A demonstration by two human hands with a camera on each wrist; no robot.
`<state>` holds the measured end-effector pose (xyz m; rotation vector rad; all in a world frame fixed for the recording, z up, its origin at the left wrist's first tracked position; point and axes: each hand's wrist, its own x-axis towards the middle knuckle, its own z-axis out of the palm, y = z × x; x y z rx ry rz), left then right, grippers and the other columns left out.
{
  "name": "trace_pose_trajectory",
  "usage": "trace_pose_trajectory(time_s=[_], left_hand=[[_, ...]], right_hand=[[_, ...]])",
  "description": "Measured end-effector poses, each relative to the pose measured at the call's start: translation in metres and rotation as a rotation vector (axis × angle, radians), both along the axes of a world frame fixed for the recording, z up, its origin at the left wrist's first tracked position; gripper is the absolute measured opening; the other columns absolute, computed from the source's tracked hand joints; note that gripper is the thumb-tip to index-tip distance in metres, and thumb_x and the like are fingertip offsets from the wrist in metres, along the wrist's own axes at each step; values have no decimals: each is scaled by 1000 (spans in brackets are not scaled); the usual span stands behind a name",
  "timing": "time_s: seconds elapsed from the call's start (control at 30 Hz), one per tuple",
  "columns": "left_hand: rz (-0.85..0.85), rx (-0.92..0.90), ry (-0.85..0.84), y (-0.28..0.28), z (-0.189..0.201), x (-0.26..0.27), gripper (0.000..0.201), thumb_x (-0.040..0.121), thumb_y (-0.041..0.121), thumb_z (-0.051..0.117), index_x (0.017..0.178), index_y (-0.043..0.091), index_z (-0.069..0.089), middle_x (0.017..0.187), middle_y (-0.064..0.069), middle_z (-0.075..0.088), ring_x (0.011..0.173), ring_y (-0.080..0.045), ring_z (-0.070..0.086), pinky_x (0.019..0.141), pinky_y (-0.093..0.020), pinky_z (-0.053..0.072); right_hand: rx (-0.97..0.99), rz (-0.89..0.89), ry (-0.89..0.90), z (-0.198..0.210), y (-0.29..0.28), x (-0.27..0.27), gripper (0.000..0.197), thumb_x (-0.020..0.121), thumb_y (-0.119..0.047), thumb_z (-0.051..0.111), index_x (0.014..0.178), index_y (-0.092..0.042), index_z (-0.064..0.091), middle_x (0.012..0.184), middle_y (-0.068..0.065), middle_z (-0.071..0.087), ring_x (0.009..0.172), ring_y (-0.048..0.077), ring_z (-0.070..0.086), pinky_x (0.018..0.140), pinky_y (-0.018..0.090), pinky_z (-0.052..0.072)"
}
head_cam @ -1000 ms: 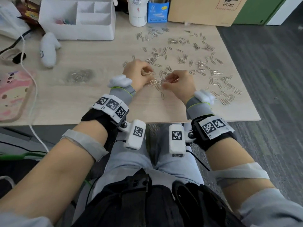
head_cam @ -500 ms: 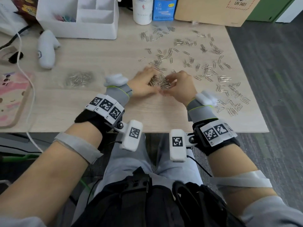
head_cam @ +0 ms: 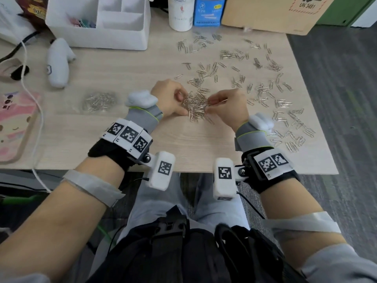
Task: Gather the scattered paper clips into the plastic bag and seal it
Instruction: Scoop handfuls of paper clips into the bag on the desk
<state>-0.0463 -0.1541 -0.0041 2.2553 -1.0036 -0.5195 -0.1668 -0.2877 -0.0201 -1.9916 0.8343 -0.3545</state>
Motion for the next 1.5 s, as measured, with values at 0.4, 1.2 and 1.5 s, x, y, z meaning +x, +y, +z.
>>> trace_pose_trajectory(time_s=[0.4, 1.2, 1.5], left_hand=[[79, 1, -179, -53, 15, 50, 41, 87, 19, 57, 127, 11, 53, 138, -15, 45, 126, -27, 45, 103, -26, 30], [-119, 35, 24, -95, 6, 88, 36, 82, 35, 57, 110, 14, 67, 115, -8, 68, 110, -23, 60, 99, -31, 45], [-34, -1, -71, -144, 5, 115, 41, 93, 15, 45, 134, 13, 46, 149, -6, 35, 135, -23, 37, 108, -24, 27]], right_hand=[[-13, -229, -120, 8, -36, 19, 30, 80, -9, 56, 105, -15, 71, 101, 3, 70, 87, 7, 59, 80, 16, 45], [-257, 168, 153, -15, -70, 72, 51, 84, -7, 53, 134, -10, 46, 149, 7, 32, 140, 25, 22, 116, 32, 11], [-163, 25, 43, 4, -91, 80, 30, 89, -12, 51, 116, -4, 63, 115, 11, 65, 101, 21, 59, 87, 20, 40]])
